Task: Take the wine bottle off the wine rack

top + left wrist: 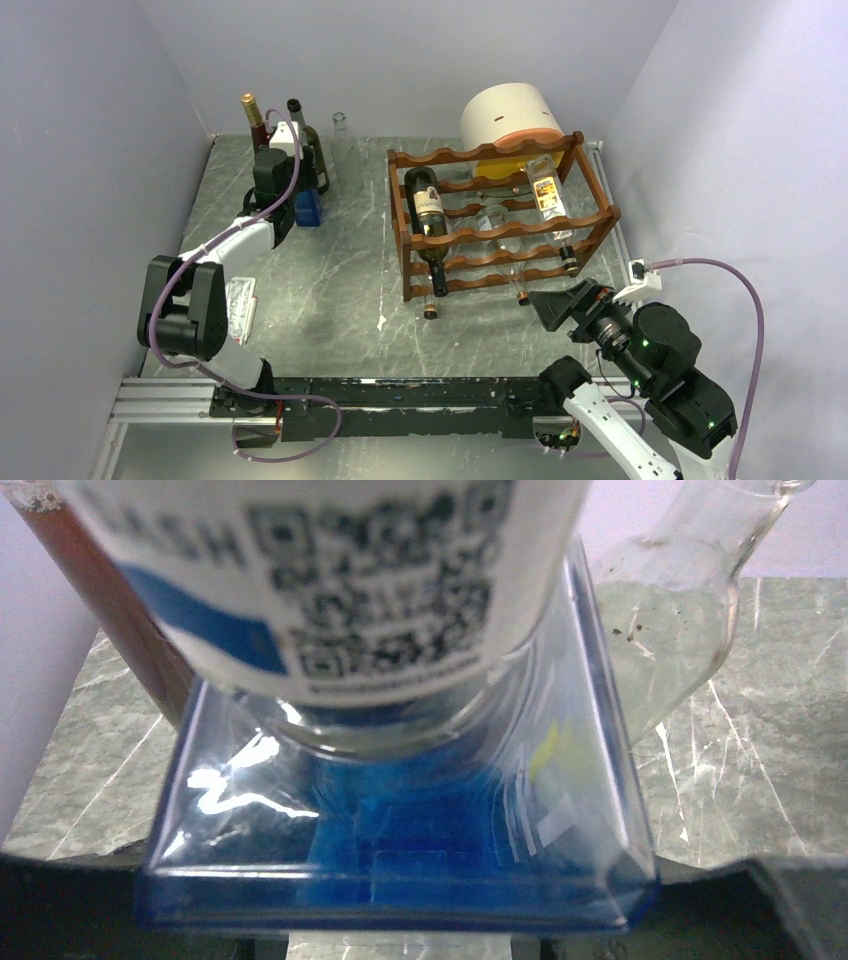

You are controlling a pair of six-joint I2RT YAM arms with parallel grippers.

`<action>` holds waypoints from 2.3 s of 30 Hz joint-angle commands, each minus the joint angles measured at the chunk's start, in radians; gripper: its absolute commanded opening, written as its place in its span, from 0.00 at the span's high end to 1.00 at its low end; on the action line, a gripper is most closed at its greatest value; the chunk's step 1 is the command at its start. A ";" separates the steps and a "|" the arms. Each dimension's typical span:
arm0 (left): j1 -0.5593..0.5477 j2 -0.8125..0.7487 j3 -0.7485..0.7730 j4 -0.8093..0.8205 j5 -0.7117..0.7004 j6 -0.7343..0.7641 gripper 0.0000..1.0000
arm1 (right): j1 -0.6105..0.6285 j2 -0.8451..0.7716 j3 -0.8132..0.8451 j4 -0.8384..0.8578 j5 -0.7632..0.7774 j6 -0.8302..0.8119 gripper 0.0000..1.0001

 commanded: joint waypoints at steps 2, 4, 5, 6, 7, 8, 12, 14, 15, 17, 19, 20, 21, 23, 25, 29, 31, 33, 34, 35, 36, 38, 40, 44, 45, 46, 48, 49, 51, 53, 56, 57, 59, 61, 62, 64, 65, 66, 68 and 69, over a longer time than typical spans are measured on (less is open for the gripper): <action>0.002 0.014 0.021 0.198 0.007 -0.020 0.93 | 0.010 0.006 0.008 0.028 -0.011 0.016 0.00; 0.002 0.028 0.027 0.186 0.015 -0.027 0.93 | 0.010 0.006 0.002 0.031 -0.015 0.018 0.00; 0.002 0.032 0.028 0.179 0.023 -0.027 0.92 | 0.009 0.008 0.000 0.031 -0.017 0.020 0.00; 0.002 0.033 0.030 0.171 0.028 -0.028 0.89 | 0.010 0.010 -0.001 0.031 -0.020 0.019 0.00; 0.002 0.031 0.032 0.162 0.027 -0.032 0.86 | 0.010 0.012 -0.002 0.029 -0.022 0.017 0.00; 0.002 0.028 0.032 0.152 0.026 -0.034 0.81 | 0.010 0.017 -0.003 0.027 -0.023 0.015 0.00; 0.002 0.008 0.027 0.127 0.033 -0.028 0.54 | 0.010 0.019 -0.007 0.033 -0.027 0.012 0.00; 0.002 -0.008 0.022 0.116 0.030 -0.027 0.44 | 0.010 0.018 -0.038 0.044 -0.034 0.011 0.00; 0.002 -0.016 0.021 0.105 0.024 -0.029 0.39 | 0.010 0.018 -0.045 0.050 -0.038 0.010 0.00; 0.002 -0.029 0.024 0.079 0.004 -0.042 0.23 | 0.009 0.021 -0.056 0.066 -0.048 0.009 0.00; 0.002 -0.039 0.041 0.031 -0.033 -0.069 0.11 | 0.010 0.037 -0.069 0.080 -0.066 0.008 0.00; 0.002 -0.045 0.050 -0.007 -0.048 -0.087 0.06 | 0.010 0.045 -0.074 0.085 -0.076 0.005 0.00; 0.002 -0.053 0.057 -0.049 -0.057 -0.102 0.02 | 0.011 0.054 -0.079 0.088 -0.083 0.000 0.00; 0.002 -0.078 0.058 -0.101 -0.053 -0.128 0.00 | 0.009 0.067 -0.088 0.091 -0.093 -0.011 0.00; 0.002 -0.115 0.043 -0.137 -0.052 -0.160 0.00 | 0.009 0.073 -0.098 0.096 -0.095 -0.020 0.00; 0.002 -0.218 -0.007 -0.189 -0.022 -0.239 0.00 | 0.008 0.085 -0.131 0.140 -0.129 -0.064 0.00; 0.002 -0.273 -0.022 -0.239 -0.009 -0.288 0.00 | 0.008 0.094 -0.163 0.174 -0.147 -0.090 0.00; 0.002 -0.335 -0.050 -0.275 0.018 -0.331 0.00 | 0.008 0.100 -0.208 0.233 -0.171 -0.110 0.00; 0.003 -0.371 -0.067 -0.286 0.051 -0.368 0.00 | 0.007 0.107 -0.223 0.262 -0.183 -0.116 0.00; 0.003 -0.406 -0.077 -0.313 0.081 -0.387 0.00 | 0.007 0.119 -0.238 0.298 -0.200 -0.121 0.00; 0.003 -0.441 -0.084 -0.355 0.102 -0.406 0.00 | 0.007 0.134 -0.248 0.321 -0.220 -0.128 0.00; 0.003 -0.510 -0.085 -0.473 0.150 -0.462 0.00 | 0.005 0.164 -0.273 0.359 -0.245 -0.135 0.02; 0.002 -0.584 -0.096 -0.575 0.217 -0.506 0.00 | 0.005 0.185 -0.304 0.389 -0.263 -0.128 0.04; 0.002 -0.735 -0.167 -0.721 0.278 -0.556 0.00 | 0.005 0.189 -0.389 0.470 -0.318 -0.089 0.04; 0.002 -0.769 -0.175 -0.757 0.267 -0.562 0.00 | 0.005 0.190 -0.413 0.490 -0.335 -0.079 0.04; 0.002 -0.806 -0.182 -0.793 0.260 -0.569 0.01 | 0.005 0.192 -0.433 0.509 -0.350 -0.063 0.04; 0.002 -0.854 -0.189 -0.839 0.282 -0.569 0.00 | 0.007 0.190 -0.471 0.544 -0.369 -0.042 0.04; 0.002 -0.873 -0.196 -0.848 0.313 -0.560 0.00 | 0.008 0.187 -0.487 0.561 -0.375 -0.032 0.04; 0.002 -0.905 -0.211 -0.849 0.381 -0.531 0.00 | 0.007 0.194 -0.513 0.594 -0.380 -0.022 0.04; 0.002 -0.927 -0.230 -0.849 0.435 -0.521 0.01 | 0.010 0.212 -0.535 0.642 -0.399 -0.005 0.05; 0.002 -0.945 -0.264 -0.832 0.504 -0.515 0.02 | 0.021 0.229 -0.573 0.723 -0.390 0.030 0.08; 0.002 -0.947 -0.273 -0.828 0.509 -0.517 0.02 | 0.027 0.227 -0.583 0.745 -0.375 0.038 0.09; 0.002 -0.945 -0.284 -0.827 0.514 -0.526 0.03 | 0.037 0.226 -0.609 0.809 -0.364 0.046 0.10; 0.002 -0.936 -0.283 -0.826 0.525 -0.520 0.04 | 0.053 0.250 -0.633 0.883 -0.363 0.064 0.11; 0.002 -0.931 -0.280 -0.827 0.525 -0.519 0.04 | 0.067 0.272 -0.642 0.912 -0.349 0.071 0.11; 0.002 -0.921 -0.276 -0.832 0.520 -0.509 0.04 | 0.110 0.302 -0.654 0.959 -0.302 0.073 0.12; 0.002 -0.919 -0.276 -0.835 0.516 -0.505 0.04 | 0.132 0.317 -0.656 0.978 -0.272 0.073 0.12; 0.002 -0.919 -0.276 -0.837 0.513 -0.504 0.04 | 0.153 0.333 -0.658 1.000 -0.250 0.075 0.12; 0.002 -0.921 -0.279 -0.837 0.517 -0.500 0.04 | 0.199 0.377 -0.659 1.060 -0.219 0.081 0.14; 0.002 -0.925 -0.282 -0.833 0.522 -0.499 0.04 | 0.221 0.402 -0.657 1.082 -0.201 0.084 0.18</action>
